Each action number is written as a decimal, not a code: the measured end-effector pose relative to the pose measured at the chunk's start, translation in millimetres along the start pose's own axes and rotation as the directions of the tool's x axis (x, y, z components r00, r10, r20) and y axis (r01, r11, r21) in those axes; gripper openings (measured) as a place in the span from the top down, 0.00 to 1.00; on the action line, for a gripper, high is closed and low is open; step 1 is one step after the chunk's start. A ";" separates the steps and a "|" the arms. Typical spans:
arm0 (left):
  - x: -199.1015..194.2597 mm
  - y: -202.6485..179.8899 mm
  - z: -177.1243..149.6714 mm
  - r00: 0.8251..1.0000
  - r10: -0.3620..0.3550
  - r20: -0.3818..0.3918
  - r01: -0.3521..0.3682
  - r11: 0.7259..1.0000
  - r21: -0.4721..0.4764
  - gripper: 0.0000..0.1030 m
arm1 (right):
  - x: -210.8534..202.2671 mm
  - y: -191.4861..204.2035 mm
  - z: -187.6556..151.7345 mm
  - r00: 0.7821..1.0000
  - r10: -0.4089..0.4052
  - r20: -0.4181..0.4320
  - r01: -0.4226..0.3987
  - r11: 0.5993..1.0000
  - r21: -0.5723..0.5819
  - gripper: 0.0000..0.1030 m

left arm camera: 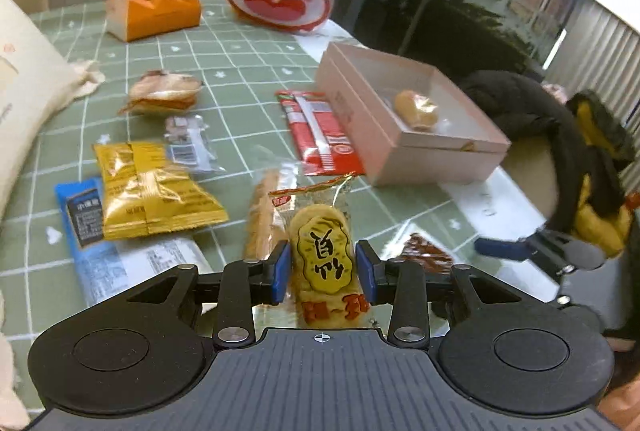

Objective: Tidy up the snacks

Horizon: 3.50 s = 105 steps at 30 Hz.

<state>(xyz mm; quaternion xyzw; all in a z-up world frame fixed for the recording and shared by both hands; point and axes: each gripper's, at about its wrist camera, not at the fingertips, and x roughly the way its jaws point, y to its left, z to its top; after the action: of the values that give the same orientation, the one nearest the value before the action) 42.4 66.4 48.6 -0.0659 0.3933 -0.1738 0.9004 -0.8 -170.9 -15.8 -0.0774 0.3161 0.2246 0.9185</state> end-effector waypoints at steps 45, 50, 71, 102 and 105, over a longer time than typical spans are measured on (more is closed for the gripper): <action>74.4 -120.5 153.7 0.992 -0.106 0.073 0.097 0.989 0.115 0.60 | -144.4 -120.0 138.4 0.895 -0.283 0.345 0.213 0.950 0.227 0.62; 131.6 -89.0 150.8 0.991 -0.132 0.027 0.132 0.991 0.001 0.60 | -106.7 -141.6 139.2 0.921 -0.268 0.283 0.194 0.945 0.263 0.62; -0.1 91.0 27.1 0.980 0.006 0.197 0.043 0.968 -0.247 0.60 | 81.0 -40.0 201.8 0.995 -0.086 -0.045 0.091 0.987 0.129 0.57; -15.2 55.6 15.2 0.983 -0.085 0.162 0.097 0.993 -0.069 0.60 | 69.4 56.1 120.9 0.945 -0.059 -0.322 0.042 0.997 -0.060 0.43; -5.1 42.7 10.9 0.988 -0.081 0.133 0.083 0.996 -0.011 0.60 | 53.5 41.6 93.2 0.952 0.058 -0.300 -0.036 0.996 0.079 0.41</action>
<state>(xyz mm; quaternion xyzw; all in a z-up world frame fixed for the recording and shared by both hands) 58.3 107.8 48.6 -0.1007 0.3308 -0.2027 0.9161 68.3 -88.1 24.7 -0.0700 0.4622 0.2204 0.8561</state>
